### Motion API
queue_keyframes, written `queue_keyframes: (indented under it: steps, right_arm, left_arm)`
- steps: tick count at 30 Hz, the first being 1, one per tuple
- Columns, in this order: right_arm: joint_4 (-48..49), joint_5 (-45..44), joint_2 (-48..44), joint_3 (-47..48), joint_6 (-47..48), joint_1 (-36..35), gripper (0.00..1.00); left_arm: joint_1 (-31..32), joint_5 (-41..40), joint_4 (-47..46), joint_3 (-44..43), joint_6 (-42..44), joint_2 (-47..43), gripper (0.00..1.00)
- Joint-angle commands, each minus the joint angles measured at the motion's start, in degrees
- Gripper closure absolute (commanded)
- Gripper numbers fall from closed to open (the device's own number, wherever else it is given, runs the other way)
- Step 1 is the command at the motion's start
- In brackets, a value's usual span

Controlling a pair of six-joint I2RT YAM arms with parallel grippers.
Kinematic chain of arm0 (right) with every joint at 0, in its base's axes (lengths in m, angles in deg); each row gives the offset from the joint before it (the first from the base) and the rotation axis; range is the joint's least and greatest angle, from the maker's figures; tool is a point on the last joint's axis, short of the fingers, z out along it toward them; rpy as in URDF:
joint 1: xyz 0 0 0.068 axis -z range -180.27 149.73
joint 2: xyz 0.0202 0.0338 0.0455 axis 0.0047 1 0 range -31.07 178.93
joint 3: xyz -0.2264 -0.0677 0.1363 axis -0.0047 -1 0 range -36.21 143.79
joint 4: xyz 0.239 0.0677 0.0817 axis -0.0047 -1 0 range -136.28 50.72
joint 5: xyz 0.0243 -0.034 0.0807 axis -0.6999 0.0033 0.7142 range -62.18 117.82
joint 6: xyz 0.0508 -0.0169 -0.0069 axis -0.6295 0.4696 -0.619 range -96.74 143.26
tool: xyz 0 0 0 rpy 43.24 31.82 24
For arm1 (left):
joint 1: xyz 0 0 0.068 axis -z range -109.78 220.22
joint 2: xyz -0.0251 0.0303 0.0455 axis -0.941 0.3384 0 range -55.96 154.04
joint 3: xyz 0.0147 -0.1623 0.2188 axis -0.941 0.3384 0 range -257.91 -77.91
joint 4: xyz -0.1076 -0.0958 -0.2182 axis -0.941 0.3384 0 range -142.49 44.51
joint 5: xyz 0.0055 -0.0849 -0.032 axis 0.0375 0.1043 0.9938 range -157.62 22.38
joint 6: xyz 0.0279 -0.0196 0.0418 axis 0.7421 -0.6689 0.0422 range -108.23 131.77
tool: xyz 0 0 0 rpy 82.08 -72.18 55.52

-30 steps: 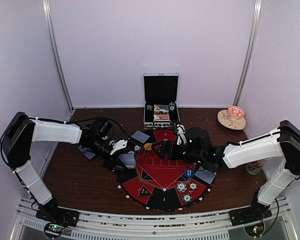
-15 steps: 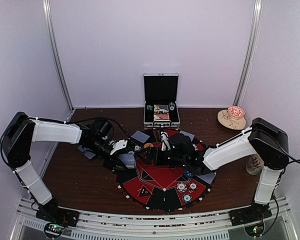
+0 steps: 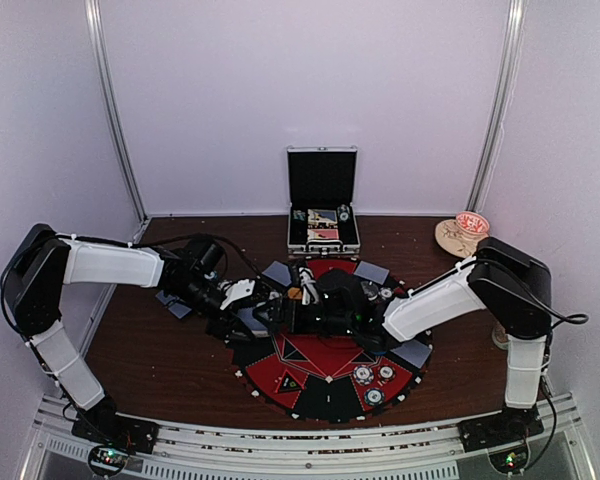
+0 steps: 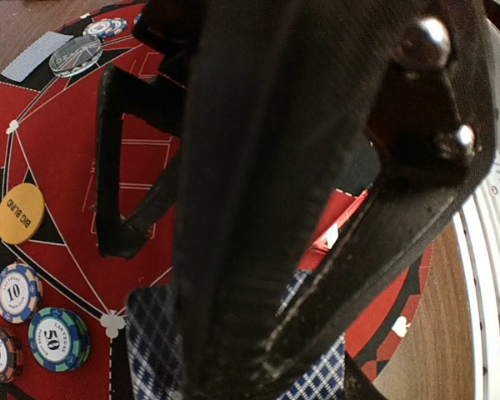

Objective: Distribute texas hold em gaming equipment
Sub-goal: Pick up the poker card from the face-down deck piles.

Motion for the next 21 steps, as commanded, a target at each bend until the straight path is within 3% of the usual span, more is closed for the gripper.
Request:
queue_keyframes:
  steps: [1, 12, 21]
  right_arm:
    - [-0.58, 0.74, 1.88, 2.62, -0.06, -0.45, 0.09]
    - [-8.28, -4.88, 4.00, 6.40, 1.90, -0.39, 0.27]
    - [-10.79, -9.20, 0.03, 2.63, 3.39, 0.31, 0.47]
  left_arm:
    - [0.20, 1.71, -0.69, -0.22, 0.77, -1.32, 0.55]
    - [0.22, 1.71, -0.68, -0.27, 0.76, -1.44, 0.55]
    - [0.22, 1.87, -0.60, -0.27, 0.72, -1.32, 0.55]
